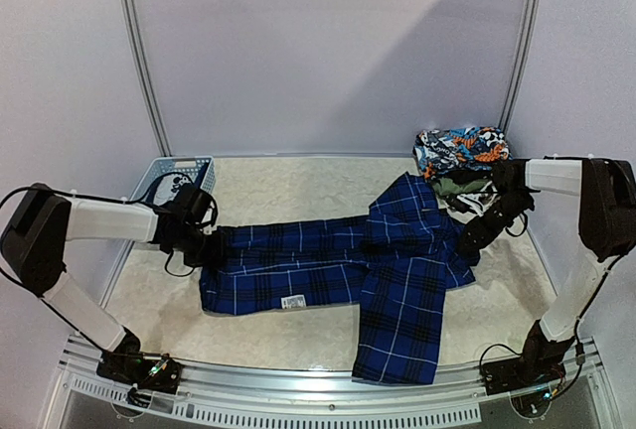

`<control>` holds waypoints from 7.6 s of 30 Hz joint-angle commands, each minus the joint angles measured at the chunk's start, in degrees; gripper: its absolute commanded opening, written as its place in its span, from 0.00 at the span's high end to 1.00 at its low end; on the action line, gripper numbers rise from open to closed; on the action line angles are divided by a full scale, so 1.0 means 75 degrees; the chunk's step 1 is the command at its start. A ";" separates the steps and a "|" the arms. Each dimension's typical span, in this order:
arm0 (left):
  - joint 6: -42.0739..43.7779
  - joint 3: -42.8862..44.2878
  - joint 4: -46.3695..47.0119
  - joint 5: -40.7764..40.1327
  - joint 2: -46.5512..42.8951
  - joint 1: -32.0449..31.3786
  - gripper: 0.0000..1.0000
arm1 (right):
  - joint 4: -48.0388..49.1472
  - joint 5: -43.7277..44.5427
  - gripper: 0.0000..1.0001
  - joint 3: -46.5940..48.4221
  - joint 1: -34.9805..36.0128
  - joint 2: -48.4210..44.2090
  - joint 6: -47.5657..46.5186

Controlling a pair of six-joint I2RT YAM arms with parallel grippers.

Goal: Fold and stack the mixed laundry pile
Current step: Adjust the rectangle-folded shirt at the center of the board.

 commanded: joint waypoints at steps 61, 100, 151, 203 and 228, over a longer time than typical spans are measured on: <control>0.0321 0.1655 -0.2240 -0.0390 0.1592 -0.3210 0.60 | 0.0370 -0.0438 0.37 0.7870 0.1229 0.5893 0.4020; 0.1790 0.3497 -0.2297 -0.0270 0.0131 -0.2236 0.43 | -0.3893 -0.2528 0.62 0.4392 0.3829 0.1646 -0.3305; 0.3451 0.7696 -0.0882 0.2401 0.4425 -0.3185 0.35 | -0.3856 -0.3189 0.94 0.5923 0.2146 0.3276 0.0348; 0.9396 0.7896 -0.3579 0.4143 0.3547 -0.2961 1.00 | -0.5302 -0.2611 0.89 0.6265 0.4280 0.1695 -0.3295; 0.2200 0.7066 -0.0842 0.3293 0.2452 -0.1312 1.00 | -0.2705 -0.1557 0.01 0.2722 0.0705 0.1162 -0.3807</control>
